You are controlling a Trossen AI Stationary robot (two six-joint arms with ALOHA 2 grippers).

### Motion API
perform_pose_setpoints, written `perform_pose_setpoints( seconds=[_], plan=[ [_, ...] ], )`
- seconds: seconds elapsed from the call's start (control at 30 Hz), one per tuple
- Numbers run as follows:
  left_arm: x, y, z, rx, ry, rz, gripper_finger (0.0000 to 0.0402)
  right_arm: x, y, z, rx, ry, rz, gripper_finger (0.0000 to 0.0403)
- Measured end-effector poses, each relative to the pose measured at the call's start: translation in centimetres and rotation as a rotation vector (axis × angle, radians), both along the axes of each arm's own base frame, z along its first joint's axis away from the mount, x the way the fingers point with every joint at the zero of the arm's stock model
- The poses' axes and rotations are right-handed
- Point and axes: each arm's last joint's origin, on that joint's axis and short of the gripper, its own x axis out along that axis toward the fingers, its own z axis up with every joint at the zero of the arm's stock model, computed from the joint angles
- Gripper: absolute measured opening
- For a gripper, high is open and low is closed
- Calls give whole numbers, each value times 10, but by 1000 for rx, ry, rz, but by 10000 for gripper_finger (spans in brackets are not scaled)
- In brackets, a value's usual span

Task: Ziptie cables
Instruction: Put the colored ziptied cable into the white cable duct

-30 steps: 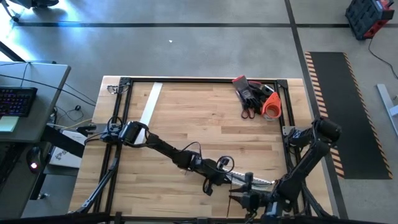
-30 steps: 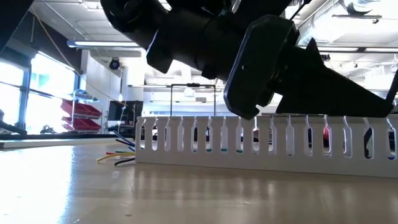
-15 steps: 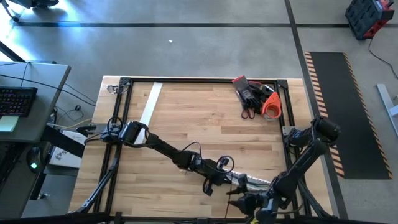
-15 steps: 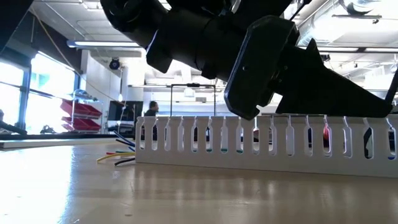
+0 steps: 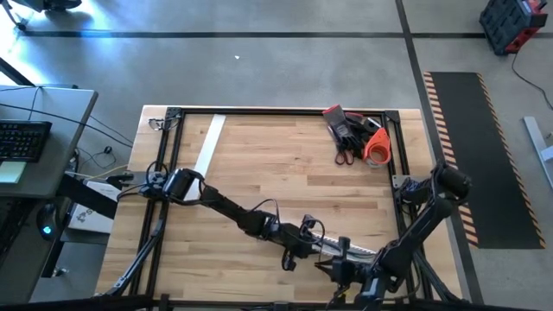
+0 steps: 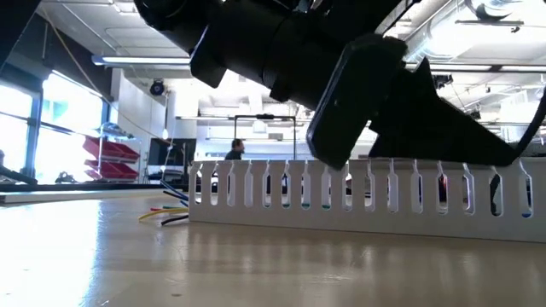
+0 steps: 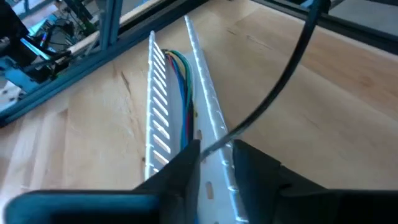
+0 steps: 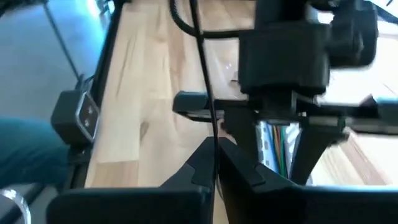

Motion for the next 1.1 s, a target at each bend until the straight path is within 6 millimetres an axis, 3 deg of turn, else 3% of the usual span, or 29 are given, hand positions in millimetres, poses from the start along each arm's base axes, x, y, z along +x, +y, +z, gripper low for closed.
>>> perform_pose_setpoints(
  seconds=[0.27,0.7,1.1],
  plan=[
    [-3,-4,-3,-6,38,23,119,-3,6,-17,64,-59,-123,0],
    [-12,-26,-1,75,5,32,115,-12,11,-20,143,-136,-199,0],
    [-11,-35,6,-82,-60,108,88,-11,11,-27,124,-195,-250,0]
  ],
)
